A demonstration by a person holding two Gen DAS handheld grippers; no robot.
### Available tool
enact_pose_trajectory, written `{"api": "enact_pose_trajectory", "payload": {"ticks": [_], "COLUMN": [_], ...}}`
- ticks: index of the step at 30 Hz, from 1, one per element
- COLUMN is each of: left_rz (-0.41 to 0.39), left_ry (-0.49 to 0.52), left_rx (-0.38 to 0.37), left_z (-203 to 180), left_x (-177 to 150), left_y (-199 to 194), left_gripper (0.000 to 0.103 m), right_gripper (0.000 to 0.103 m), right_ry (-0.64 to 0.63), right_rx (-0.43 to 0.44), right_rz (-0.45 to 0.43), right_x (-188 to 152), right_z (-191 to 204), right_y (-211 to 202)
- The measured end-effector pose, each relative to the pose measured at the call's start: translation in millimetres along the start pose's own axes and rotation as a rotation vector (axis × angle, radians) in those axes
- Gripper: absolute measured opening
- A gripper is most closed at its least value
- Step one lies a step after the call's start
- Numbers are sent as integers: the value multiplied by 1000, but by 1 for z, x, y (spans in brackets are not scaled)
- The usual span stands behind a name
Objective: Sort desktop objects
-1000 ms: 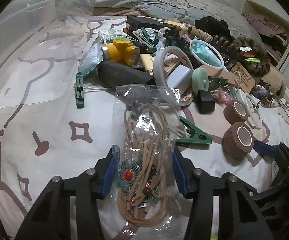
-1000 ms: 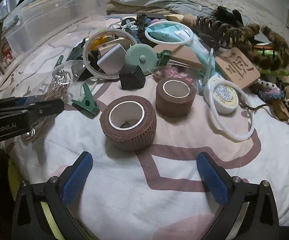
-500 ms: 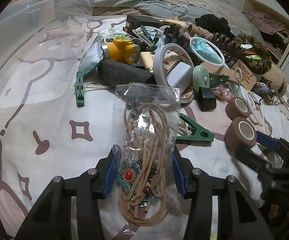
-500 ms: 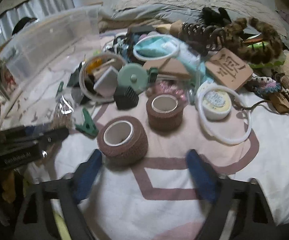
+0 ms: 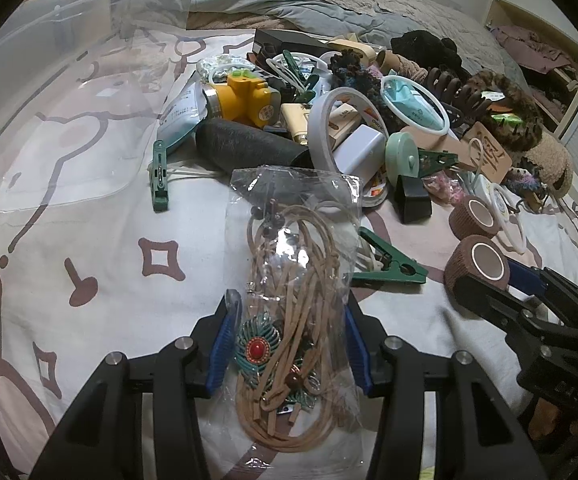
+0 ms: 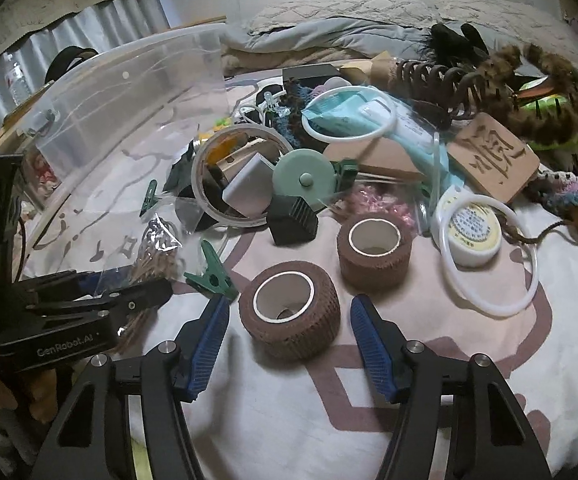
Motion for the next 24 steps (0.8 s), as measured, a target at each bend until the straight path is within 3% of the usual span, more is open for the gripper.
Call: {"api": "enact_pose_trajectory", "payload": {"ticks": [3, 6, 10, 13, 18, 24], "left_rz": [1, 5, 5, 6, 6, -14], "left_ry": [2, 17, 26, -6, -62, -55], "left_rx": [6, 13, 21, 13, -62, -81], "left_z": [0, -4, -5, 1, 11, 8], "left_x": [0, -4, -6, -4, -3, -5], "left_y": [0, -1, -2, -2, -6, -14], "left_gripper": [51, 64, 64, 52, 47, 39], "right_gripper": [51, 51, 51, 51, 51, 51], "right_ry": [-6, -13, -9, -7, -1, -22], "right_rx": [-1, -2, 4, 7, 16, 9], "right_rz": [1, -1, -4, -8, -17, -47], "right_x": [-2, -2, -3, -3, -4, -5], "right_z": [0, 0, -1, -2, -3, 2], "right_y": [-1, -2, -3, -4, -9, -18]}}
Point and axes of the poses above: each gripper's, at about its wrist camera, not at the fingertips, and y roughly the way its jaws point, z to its left, x to its top, the point moved 2 cm from there along y, roughly the way its jaws point, and after that the axes turned 7 degrees about z, right-handed, at the moved point
